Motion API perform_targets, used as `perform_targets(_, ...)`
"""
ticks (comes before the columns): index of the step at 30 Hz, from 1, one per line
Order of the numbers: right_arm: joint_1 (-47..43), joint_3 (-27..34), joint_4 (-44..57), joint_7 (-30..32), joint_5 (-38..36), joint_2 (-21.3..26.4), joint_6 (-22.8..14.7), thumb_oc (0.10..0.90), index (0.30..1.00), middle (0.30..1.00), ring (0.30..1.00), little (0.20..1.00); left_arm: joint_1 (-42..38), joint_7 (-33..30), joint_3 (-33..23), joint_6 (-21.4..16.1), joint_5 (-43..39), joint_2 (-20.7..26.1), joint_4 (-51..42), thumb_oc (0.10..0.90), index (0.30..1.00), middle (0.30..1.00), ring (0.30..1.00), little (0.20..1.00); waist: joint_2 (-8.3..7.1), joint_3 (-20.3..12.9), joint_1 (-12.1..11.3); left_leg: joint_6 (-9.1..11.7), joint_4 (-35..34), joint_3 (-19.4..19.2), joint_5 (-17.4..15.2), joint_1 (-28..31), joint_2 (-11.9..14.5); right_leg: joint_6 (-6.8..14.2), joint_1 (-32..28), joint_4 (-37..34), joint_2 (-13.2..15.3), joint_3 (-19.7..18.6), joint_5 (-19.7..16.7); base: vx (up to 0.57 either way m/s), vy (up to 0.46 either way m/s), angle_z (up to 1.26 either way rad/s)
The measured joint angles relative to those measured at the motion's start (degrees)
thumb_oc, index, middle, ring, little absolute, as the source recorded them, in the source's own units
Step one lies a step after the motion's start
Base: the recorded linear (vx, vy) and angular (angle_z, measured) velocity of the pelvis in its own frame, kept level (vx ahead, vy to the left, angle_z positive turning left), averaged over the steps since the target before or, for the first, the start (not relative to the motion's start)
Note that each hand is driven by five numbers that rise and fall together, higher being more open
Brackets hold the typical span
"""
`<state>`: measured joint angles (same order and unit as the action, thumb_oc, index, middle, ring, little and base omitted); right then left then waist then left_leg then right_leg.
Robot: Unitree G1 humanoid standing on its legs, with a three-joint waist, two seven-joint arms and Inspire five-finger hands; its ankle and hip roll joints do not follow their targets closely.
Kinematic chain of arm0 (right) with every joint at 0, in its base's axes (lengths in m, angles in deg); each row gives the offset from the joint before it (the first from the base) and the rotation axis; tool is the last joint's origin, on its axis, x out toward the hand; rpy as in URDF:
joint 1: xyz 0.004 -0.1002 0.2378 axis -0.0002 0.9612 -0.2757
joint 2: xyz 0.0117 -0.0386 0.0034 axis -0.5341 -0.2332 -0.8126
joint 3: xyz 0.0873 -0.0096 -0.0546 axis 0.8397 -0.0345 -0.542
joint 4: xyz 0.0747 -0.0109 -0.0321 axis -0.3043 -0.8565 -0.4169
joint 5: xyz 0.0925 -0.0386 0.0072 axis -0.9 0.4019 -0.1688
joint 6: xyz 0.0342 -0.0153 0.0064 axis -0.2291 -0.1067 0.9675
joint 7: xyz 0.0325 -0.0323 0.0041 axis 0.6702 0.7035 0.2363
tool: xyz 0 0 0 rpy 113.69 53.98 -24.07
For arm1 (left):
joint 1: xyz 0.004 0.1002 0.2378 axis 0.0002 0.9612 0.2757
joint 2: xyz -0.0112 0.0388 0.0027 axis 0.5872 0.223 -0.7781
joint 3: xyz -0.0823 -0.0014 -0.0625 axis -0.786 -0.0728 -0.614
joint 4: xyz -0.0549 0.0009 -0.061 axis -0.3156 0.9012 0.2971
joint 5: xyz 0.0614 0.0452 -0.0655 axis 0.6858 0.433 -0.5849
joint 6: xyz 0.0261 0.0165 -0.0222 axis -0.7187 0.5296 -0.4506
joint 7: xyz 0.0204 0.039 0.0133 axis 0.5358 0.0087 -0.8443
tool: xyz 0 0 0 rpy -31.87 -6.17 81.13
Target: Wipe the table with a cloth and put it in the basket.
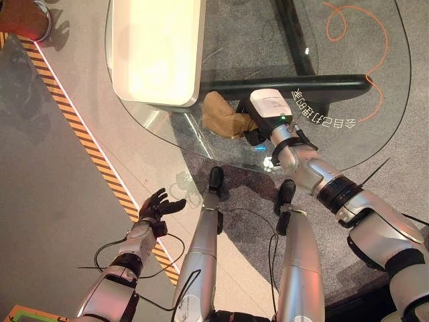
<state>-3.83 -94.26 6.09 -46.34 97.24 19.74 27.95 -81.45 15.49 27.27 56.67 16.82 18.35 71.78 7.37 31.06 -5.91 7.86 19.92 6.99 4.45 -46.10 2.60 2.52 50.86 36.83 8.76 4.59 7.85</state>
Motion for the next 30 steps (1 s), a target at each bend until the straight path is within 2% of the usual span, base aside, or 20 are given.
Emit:
perform_targets(9,0.59,0.01,0.42,0.24,-0.19,-0.02,-0.17,0.100,0.300,0.300,0.300,0.200,-0.25,0.04,0.00,-0.32,-0.12,0.00,-0.02,0.800,0.900,0.900,0.900,0.900,0.00,0.00,0.10,0.01,0.03,-0.01,0.01,0.00,0.00,-0.05,0.00,0.00,0.01,0.00,0.00,0.00,0.000,0.00)
perform_targets(15,1.73,0.06,0.40,3.49,-2.18,-0.38,0.25,0.100,0.300,0.300,0.300,0.200,-1.37,0.06,0.02,-1.52,-0.33,-0.01,-0.20,0.800,0.900,0.900,0.900,0.900,0.00,0.00,0.03,0.01,0.04,-0.01,0.02,-0.01,-0.01,-0.14,0.00,0.02,0.03,-0.01,-0.07,0.00,0.000,0.00)
perform_targets(19,1.94,0.57,-0.26,5.46,-6.08,-0.96,0.83,0.100,0.300,0.300,0.300,0.200,-1.37,-0.42,0.02,-3.80,-1.28,-0.08,-1.79,0.800,0.900,0.900,0.900,0.900,0.00,0.00,-0.01,0.00,0.11,-0.01,0.05,0.00,-0.01,-0.22,-0.01,0.06,0.04,-0.02,-0.12,0.00,0.000,0.00)
perform_targets(24,4.11,4.63,-0.97,9.95,-10.91,-2.59,1.50,0.100,0.300,0.300,0.300,0.200,-1.39,-4.21,-2.49,-8.42,-6.08,-1.11,-6.53,0.800,0.900,0.900,0.900,0.900,0.00,0.00,-0.24,-0.03,0.23,-0.01,0.13,0.03,-0.02,-0.27,-0.04,0.29,0.06,-0.01,-0.16,0.00,-0.016,0.00)
perform_targets(30,5.35,10.99,-1.12,14.83,-16.08,-3.78,1.97,0.100,0.300,0.300,0.300,0.200,-1.44,-8.49,-5.39,-11.94,-10.28,-1.39,-10.41,0.800,0.900,0.900,0.900,0.900,-0.01,0.00,-0.22,-0.02,0.33,0.02,0.18,0.07,-0.02,-0.31,-0.05,0.52,0.10,0.07,-0.19,0.00,-0.016,0.00)
